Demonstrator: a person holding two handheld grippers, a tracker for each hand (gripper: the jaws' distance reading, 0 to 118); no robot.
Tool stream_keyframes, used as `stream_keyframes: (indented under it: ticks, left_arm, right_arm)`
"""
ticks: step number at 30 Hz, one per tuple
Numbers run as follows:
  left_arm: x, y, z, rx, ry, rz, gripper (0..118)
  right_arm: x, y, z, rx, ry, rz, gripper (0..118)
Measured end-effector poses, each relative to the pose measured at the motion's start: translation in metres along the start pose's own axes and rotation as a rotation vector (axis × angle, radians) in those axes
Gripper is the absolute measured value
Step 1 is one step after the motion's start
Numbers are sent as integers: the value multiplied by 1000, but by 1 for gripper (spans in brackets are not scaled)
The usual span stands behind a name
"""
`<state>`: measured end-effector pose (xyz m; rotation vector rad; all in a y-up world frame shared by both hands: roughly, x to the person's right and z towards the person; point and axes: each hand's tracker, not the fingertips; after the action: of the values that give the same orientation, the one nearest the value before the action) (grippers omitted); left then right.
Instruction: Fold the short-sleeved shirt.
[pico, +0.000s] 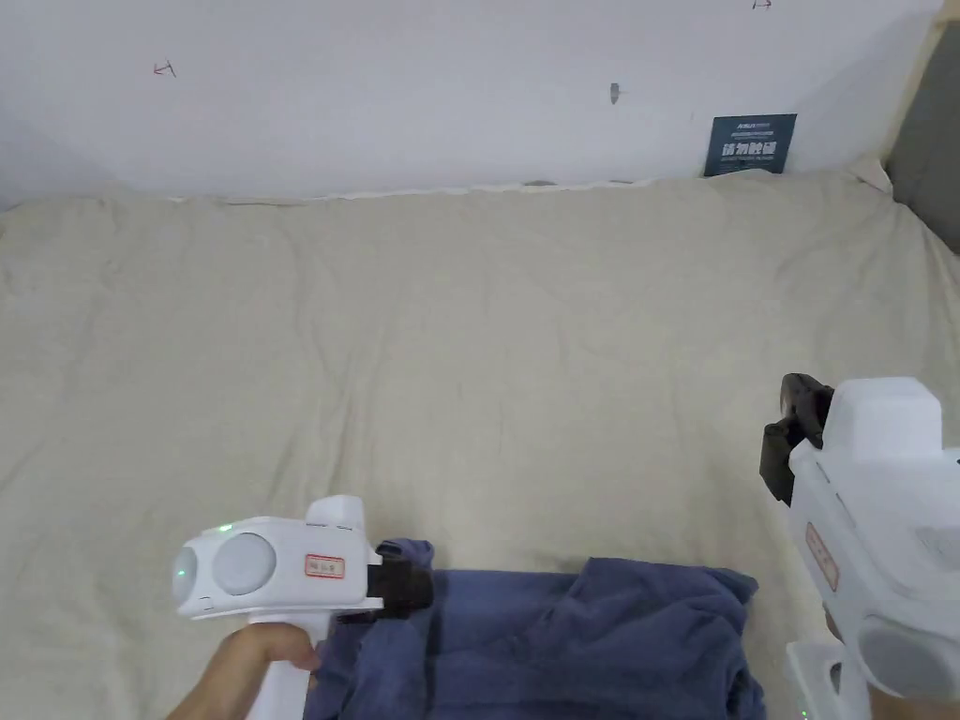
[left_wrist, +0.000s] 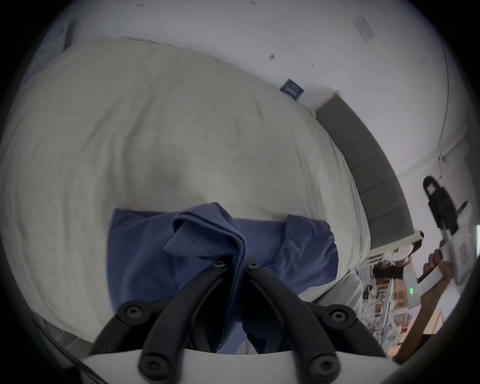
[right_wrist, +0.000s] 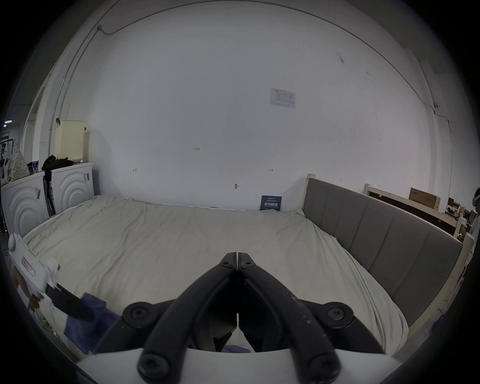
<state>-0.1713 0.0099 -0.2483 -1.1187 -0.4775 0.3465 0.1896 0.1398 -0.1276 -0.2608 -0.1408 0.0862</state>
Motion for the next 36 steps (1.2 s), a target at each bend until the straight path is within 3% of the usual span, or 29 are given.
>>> stream_keyframes:
  ticks: [4,6,7,8,9,10,11,16,20,22,24,25,30,36]
  left_arm:
    - [24,-6,-33,-34,75,-70,8]
    - [31,-8,-43,-38,129,-90,18]
    - [34,-10,-45,-36,138,-98,38]
    - [37,-11,-45,-28,129,-93,78]
    - [40,-12,-45,-25,125,-93,103]
    - [42,-12,-43,-19,112,-87,117]
    - [44,-13,-41,-12,95,-84,118]
    - [49,-9,-5,106,-72,-24,114]
    - [36,-15,29,309,72,-49,110]
    - [28,-21,41,388,175,-63,85]
    - [22,-26,42,417,273,-101,26]
    - [19,-30,41,425,313,-137,6]
    - [9,-52,18,395,446,-265,0]
    - [21,-79,-28,283,360,-275,0]
  right_arm:
    - [12,-3,2,-6,-26,-7,1]
    - [16,-5,3,-9,-35,-10,1]
    - [17,-5,4,-9,-38,-12,1]
    - [18,-6,4,-10,-39,-13,1]
    - [19,-6,4,-11,-41,-14,1]
    - [20,-6,5,-12,-43,-14,1]
    - [19,-6,5,-14,-43,-14,2]
    - [19,-6,5,-17,-39,-18,1]
    - [18,-5,5,-14,-31,-15,1]
    - [18,-5,4,-13,-26,-15,1]
    - [18,-5,3,-15,-22,-15,1]
    - [18,-5,3,-15,-20,-17,1]
    - [17,-6,2,-19,-17,-18,1]
    - [21,-9,2,-27,-20,-21,1]
